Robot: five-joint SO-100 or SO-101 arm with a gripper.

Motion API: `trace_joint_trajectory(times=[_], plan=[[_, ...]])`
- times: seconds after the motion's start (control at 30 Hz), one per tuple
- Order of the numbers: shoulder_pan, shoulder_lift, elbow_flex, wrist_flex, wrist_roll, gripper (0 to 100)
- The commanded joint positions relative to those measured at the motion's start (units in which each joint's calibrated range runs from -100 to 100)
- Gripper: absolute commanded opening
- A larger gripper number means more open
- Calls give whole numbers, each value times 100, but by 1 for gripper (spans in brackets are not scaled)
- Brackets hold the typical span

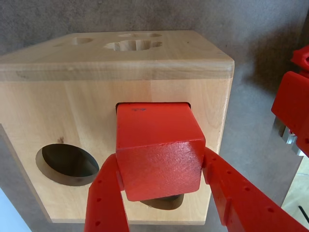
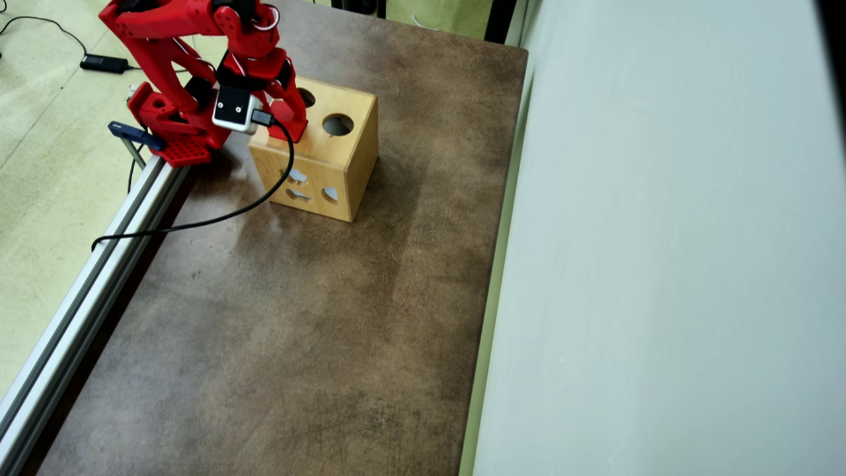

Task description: Pick and place the red cube on the square hole

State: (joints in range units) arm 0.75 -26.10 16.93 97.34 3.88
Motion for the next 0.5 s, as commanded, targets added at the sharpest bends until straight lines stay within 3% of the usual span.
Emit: trace_joint_trajectory(times=[0.0, 0.47], plan=[[36, 7, -29, -23, 5, 2], [36, 304, -65, -23, 15, 2]])
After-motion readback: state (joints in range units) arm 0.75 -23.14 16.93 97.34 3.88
